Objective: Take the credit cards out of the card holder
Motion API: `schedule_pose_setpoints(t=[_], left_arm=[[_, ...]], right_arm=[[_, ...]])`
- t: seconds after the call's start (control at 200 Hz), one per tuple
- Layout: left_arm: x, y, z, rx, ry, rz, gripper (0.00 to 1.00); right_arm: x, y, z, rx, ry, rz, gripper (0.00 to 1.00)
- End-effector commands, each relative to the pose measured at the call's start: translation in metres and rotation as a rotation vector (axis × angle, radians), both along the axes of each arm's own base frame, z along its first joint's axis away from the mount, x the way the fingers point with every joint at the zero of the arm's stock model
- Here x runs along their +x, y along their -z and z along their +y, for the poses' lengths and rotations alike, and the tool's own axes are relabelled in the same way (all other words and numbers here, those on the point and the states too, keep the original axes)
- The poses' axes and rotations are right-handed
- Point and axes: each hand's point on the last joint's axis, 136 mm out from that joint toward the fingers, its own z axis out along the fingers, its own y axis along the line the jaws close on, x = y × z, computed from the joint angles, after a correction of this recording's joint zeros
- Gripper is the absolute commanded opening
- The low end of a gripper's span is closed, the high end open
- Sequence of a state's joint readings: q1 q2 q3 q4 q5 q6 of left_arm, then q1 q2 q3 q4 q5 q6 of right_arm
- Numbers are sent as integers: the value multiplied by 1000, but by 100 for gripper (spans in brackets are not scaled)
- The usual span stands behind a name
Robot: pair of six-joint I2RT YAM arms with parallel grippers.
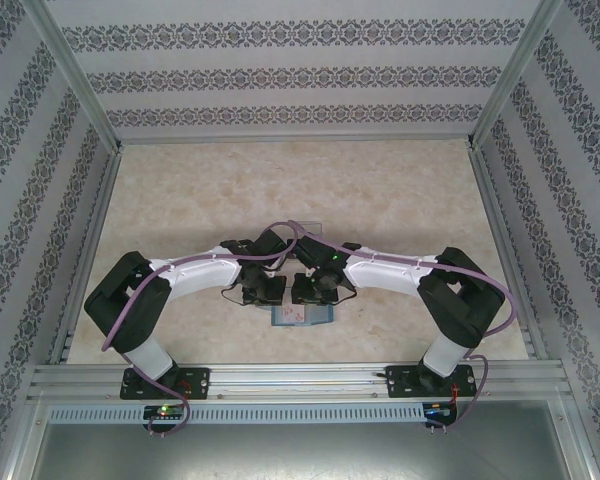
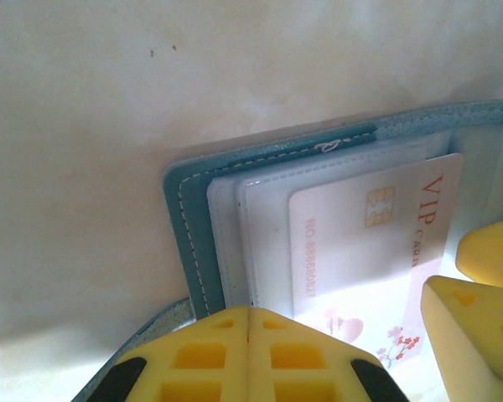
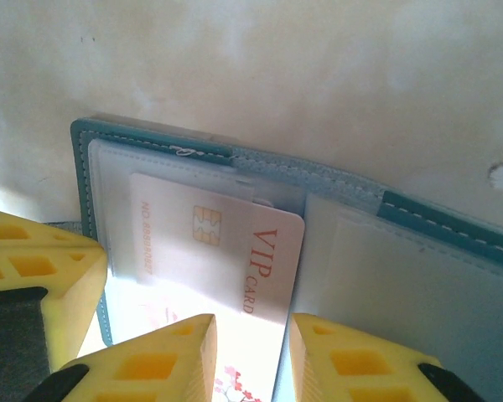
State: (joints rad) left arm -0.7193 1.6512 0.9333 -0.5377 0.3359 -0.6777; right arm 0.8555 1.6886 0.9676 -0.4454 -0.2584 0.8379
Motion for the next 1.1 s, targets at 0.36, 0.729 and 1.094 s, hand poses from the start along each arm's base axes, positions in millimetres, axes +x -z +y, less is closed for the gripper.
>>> schedule_pose_setpoints(t=[0.36, 0.729, 1.094], left_arm=[[0, -9, -20, -82, 28, 2, 7], [-7, 8, -10, -22, 34, 40, 7], [-8, 10, -5, -1, 37, 38, 7]], right_arm=[[-1, 2, 1, 36, 9, 10, 25], [-2, 6, -6, 30, 23, 13, 24], [8, 7, -9, -7, 4, -26, 24]])
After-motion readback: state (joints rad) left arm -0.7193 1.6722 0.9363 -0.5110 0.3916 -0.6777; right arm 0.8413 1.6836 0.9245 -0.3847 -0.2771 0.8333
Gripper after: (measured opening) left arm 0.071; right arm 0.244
